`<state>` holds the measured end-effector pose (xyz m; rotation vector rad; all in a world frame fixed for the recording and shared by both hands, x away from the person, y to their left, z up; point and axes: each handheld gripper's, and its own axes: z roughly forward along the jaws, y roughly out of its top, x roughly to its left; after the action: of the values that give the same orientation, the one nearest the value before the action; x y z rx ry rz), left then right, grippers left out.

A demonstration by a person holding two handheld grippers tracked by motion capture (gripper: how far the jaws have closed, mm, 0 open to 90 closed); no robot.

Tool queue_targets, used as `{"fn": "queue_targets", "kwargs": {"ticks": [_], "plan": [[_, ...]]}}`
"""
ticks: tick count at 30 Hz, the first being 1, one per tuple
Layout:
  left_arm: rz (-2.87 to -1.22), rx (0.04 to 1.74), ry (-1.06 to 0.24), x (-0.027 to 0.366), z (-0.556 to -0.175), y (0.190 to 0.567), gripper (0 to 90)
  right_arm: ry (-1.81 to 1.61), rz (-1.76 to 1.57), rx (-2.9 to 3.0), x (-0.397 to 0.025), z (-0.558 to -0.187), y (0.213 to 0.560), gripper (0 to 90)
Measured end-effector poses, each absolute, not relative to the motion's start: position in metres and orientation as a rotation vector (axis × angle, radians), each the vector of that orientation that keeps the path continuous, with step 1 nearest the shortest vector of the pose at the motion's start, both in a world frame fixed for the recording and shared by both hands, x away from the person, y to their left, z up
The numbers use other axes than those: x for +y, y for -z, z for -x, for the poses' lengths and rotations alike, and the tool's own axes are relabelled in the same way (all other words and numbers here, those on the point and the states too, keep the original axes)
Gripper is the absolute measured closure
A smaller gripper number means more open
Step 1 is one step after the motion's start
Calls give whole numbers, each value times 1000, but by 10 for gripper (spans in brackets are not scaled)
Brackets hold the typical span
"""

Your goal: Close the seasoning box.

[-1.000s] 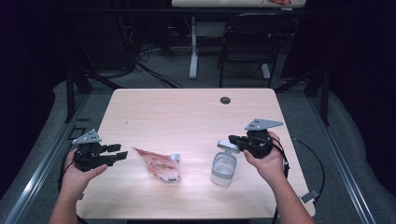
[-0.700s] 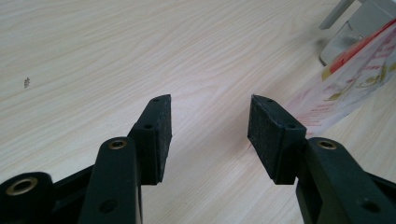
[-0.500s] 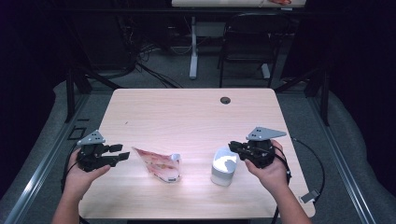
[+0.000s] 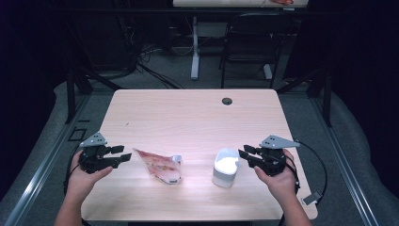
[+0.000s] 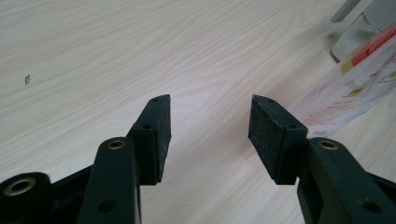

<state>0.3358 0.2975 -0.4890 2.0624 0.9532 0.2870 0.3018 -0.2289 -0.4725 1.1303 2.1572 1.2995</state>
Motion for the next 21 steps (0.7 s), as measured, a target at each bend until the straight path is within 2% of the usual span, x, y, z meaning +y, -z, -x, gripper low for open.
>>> {"fn": "queue_targets", "kwargs": {"ticks": [4,8,11,13,17,18,21], "plan": [[-2059,954,-290,297,-336,489,492,-1303,-1147,2142,-233,-298,478,648],[-2062,956,-290,298,-336,490,490,-1308,-1182,2103,-239,-295,485,570],[-2067,958,-294,299,-336,490,488,-1311,-1195,2089,-242,-294,487,558],[-2064,960,-295,299,-337,491,487,-1310,-1208,2076,-243,-294,492,506],[-2060,968,-298,300,-337,492,483,-1293,-1213,2079,-245,-294,496,494],[-2062,969,-301,301,-337,492,480,-1285,-1218,2065,-247,-294,499,462],[-2056,976,-298,301,-337,493,476,-1282,-1221,2047,-248,-294,501,443]]}}
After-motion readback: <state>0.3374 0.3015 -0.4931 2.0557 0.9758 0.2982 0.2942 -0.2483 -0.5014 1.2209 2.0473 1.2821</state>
